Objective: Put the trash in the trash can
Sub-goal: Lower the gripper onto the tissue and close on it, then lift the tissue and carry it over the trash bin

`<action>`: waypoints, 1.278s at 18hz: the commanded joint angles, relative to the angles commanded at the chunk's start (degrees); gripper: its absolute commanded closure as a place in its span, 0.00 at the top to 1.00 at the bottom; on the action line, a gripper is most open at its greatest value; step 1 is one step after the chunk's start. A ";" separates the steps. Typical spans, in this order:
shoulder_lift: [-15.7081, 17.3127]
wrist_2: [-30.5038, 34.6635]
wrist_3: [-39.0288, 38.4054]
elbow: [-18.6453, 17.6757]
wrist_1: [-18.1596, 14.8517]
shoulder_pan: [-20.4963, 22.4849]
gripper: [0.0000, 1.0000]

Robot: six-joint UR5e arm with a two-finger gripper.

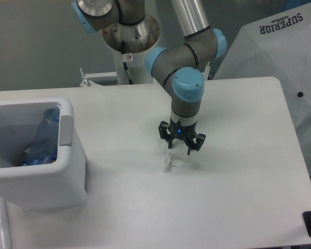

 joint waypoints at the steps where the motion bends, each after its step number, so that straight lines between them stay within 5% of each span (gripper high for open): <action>1: -0.09 0.00 -0.44 0.26 -0.09 0.00 0.29; 8: -0.09 0.00 -2.11 0.44 -0.09 0.00 0.12; 19: 0.70 -0.79 -2.37 3.78 -2.99 0.53 0.06; 23: 1.67 -10.51 -9.11 7.90 -2.99 0.62 0.07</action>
